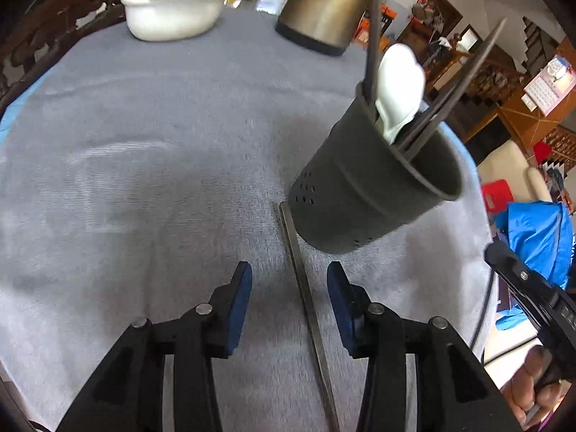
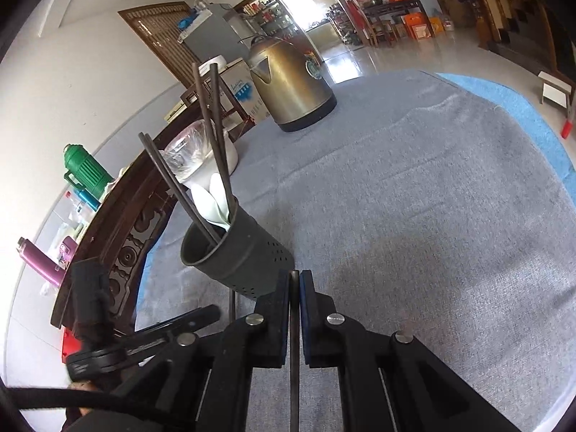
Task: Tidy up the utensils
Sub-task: 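Lift both held chopsticks over the grey cup and lower them in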
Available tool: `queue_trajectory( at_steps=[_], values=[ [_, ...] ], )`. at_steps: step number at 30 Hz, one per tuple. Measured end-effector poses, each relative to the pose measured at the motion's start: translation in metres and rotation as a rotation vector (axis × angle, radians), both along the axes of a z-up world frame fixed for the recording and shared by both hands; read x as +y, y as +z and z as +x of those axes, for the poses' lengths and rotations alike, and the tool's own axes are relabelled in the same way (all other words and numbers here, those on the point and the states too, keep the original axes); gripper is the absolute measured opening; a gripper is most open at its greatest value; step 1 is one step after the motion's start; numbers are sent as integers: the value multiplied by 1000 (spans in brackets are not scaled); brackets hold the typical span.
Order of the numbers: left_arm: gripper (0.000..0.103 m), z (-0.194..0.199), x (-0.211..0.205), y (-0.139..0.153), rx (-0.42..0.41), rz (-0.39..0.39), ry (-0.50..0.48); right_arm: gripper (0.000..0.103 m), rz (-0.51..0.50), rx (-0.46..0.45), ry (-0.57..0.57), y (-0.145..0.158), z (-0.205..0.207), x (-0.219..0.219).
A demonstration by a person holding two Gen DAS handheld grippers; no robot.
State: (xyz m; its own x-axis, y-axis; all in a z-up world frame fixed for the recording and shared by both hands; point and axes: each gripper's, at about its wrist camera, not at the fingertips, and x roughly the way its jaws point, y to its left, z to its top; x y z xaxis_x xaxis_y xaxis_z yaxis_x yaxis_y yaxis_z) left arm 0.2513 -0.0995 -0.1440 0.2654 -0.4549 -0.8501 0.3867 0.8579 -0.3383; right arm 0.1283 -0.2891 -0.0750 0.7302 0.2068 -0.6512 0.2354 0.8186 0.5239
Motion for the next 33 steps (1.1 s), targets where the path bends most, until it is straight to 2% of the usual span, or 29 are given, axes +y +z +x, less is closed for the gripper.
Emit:
queue_trajectory(
  at_steps=[3,8,10,14,17,21,28,33],
  values=[
    [42,8,-10,-3,-30,26,-11,6,13,13,1,-6,0,-3],
    [13,21,-14,-8,-26,28,-19,6,29,-4,4,-2,-1,-5],
    [10,24,-10,-7,-26,18,-16,6,36,-31,7,4,-2,-5],
    [5,16,0,4,-81,5,-1,6,38,-94,12,20,-8,-3],
    [5,4,11,25,-138,-37,19,6,34,-151,20,33,-13,2],
    [5,-11,27,66,-241,-84,27,6,17,-216,21,50,-17,8],
    [5,-33,37,141,-422,-167,60,6,-80,-336,-20,86,-30,21],
    [5,-42,44,174,-525,-241,111,6,-125,-423,-73,111,-42,24]
  ],
)
